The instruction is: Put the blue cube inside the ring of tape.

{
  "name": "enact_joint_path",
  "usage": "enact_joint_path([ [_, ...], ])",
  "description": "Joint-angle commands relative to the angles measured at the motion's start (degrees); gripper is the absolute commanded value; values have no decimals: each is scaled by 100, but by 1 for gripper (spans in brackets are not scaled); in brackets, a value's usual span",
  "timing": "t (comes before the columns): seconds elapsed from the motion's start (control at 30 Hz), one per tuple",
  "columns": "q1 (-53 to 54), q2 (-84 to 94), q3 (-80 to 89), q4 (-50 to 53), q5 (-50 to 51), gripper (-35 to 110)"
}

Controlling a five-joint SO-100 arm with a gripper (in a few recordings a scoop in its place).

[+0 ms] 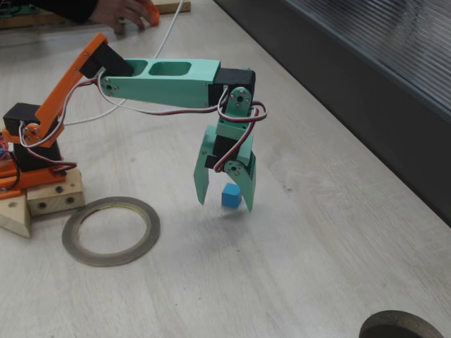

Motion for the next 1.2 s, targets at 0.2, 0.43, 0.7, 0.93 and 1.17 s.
enact_joint_path([
  [0.2, -44, 158, 18, 18, 79, 58],
  [0.43, -44, 158, 18, 18, 79, 57],
  [0.7, -35, 158, 18, -413, 70, 43],
  [0.93, -35, 158, 26, -738, 70, 41],
  [1.17, -35, 158, 53, -738, 79, 41],
])
